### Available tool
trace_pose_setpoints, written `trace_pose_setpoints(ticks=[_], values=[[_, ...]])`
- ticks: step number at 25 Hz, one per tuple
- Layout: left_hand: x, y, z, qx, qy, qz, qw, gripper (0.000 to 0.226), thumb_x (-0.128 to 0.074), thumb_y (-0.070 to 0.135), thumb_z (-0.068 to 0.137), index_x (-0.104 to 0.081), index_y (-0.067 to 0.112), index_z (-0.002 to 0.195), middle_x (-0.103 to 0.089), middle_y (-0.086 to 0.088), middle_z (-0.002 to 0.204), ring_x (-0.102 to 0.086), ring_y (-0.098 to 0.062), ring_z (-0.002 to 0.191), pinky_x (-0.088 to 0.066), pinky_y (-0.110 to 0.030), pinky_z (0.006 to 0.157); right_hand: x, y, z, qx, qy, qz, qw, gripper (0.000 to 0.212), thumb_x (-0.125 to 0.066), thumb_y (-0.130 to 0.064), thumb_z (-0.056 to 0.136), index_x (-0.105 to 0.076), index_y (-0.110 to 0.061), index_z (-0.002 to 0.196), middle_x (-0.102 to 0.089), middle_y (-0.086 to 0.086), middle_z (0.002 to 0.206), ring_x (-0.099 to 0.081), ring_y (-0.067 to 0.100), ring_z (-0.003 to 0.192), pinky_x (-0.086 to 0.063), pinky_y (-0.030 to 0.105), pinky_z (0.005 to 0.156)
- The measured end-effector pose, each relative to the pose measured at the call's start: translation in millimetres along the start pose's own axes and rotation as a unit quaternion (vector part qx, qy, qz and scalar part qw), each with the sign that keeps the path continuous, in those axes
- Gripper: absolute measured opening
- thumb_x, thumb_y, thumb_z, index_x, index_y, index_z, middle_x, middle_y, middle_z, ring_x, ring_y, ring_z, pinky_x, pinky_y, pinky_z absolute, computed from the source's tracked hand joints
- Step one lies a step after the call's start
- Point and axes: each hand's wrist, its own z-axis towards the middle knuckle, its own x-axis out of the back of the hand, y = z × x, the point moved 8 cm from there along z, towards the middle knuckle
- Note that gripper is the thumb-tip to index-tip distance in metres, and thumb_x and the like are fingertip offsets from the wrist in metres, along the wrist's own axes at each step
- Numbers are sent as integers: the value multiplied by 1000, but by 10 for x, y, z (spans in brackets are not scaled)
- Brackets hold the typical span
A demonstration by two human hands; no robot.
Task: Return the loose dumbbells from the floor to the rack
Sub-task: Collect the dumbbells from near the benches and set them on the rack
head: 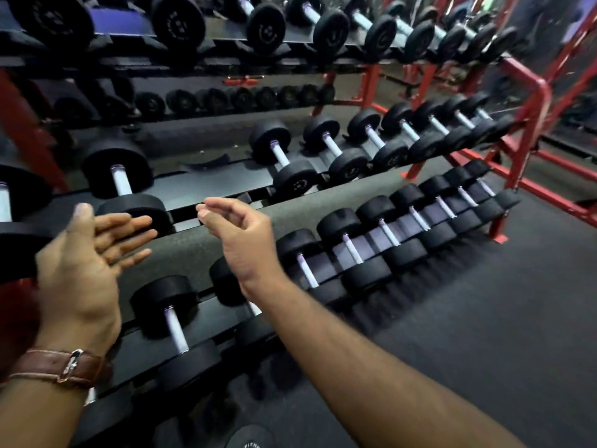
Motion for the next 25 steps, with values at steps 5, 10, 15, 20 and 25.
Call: trace_pose_setpoints(ticks=[5,10,15,20,25], values=[[-297,200,-93,13,63,-9,998,41,-35,47,102,-61,17,90,-78,-3,88,-76,-20,84,-58,-31,73,-24,-106,106,-12,13,-17,1000,25,-68,1,88,-67,8,112,-72,23,108,-65,16,94,-54,17,82],[-205,556,66,50,112,6,992,38,-34,38,106,-60,15,89,-73,-8,90,-72,-21,78,-52,-28,65,-427,-264,313,-42,10,-19,999,17,-68,2,87,-69,-1,104,-72,23,104,-67,17,92,-54,22,80],[-56,776,512,78,146,28,986,38,-37,38,105,-62,13,89,-74,-12,96,-73,-25,86,-53,-30,70,-843,-396,771,-76,-26,-26,996,12,-70,-4,88,-71,-10,98,-74,21,108,-70,22,100,-55,30,89],[132,226,1133,129,238,17,962,38,-40,42,103,-63,12,94,-75,-14,99,-75,-26,88,-57,-35,76,-1141,191,1801,-124,-66,-69,988,10,-71,-6,87,-71,-11,96,-75,13,97,-68,15,93,-54,29,87],[392,-1070,1681,281,393,-62,873,22,-53,43,97,-53,22,94,-59,-5,105,-63,-26,103,-54,-46,93,-1586,1566,3092,-190,-103,-249,944,16,-75,-21,79,-65,-11,88,-57,3,74,-53,16,71,-46,32,69]])
